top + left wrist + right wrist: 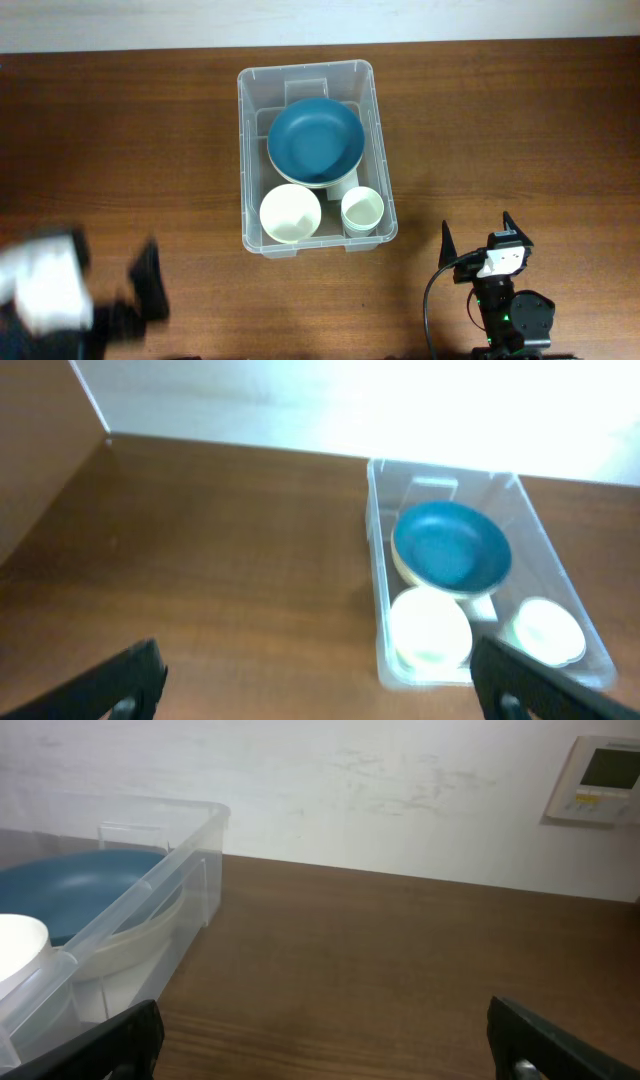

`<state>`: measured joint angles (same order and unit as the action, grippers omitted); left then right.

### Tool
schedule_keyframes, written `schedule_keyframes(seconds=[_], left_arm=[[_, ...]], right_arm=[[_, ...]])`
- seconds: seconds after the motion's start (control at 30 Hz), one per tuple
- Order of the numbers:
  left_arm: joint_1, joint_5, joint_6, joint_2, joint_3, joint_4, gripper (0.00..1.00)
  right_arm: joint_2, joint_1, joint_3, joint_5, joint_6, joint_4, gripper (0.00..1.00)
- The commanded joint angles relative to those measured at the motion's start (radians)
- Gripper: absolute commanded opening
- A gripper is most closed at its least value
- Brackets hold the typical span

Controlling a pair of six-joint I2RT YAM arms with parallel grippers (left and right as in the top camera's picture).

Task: Pack container

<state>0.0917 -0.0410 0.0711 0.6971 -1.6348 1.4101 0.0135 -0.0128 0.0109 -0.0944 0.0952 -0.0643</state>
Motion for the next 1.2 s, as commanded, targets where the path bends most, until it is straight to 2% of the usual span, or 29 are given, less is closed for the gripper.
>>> schedule_keyframes(seconds=[0.0,0.17,0.3,0.47,0.67,0.83,0.9,1.17], left_arm=[[-0.013,-0.008,-0.012,-0.147,0.008,0.064,0.99],[-0.044,-0.079,-0.012,-0.301,0.096,0.089,0.99],[-0.057,-0.101,-0.012,-0.387,0.291,0.005,0.99],[-0.057,-0.107,-0.012,-0.48,0.659,-0.375,0.99],[-0.057,-0.116,-0.012,-0.517,1.103,-0.951,0.99],[-0.056,-0.155,-0.012,-0.549,1.347,-1.295,0.99],[-0.056,-0.155,-0.012,-0.576,1.4,-1.341,0.99],[-0.062,-0.155,-0.012,-0.671,1.481,-1.343,0.99]], right_arm=[[-0.01,0.006,-0.005,-0.006,0.005,-0.005,0.99],[-0.01,0.006,-0.005,-0.006,0.005,-0.005,0.99],[-0.01,0.006,-0.005,-0.006,0.005,-0.005,0.99],[-0.01,0.006,-0.005,-0.006,0.005,-0.005,0.99],[-0.01,0.006,-0.005,-0.006,0.005,-0.005,0.99],[-0.01,0.006,-0.005,-0.006,0.005,-0.005,0.99],[-0.01,0.006,-0.005,-0.006,0.005,-0.005,0.99],[-0.01,0.006,-0.005,-0.006,0.005,-0.005,0.99]])
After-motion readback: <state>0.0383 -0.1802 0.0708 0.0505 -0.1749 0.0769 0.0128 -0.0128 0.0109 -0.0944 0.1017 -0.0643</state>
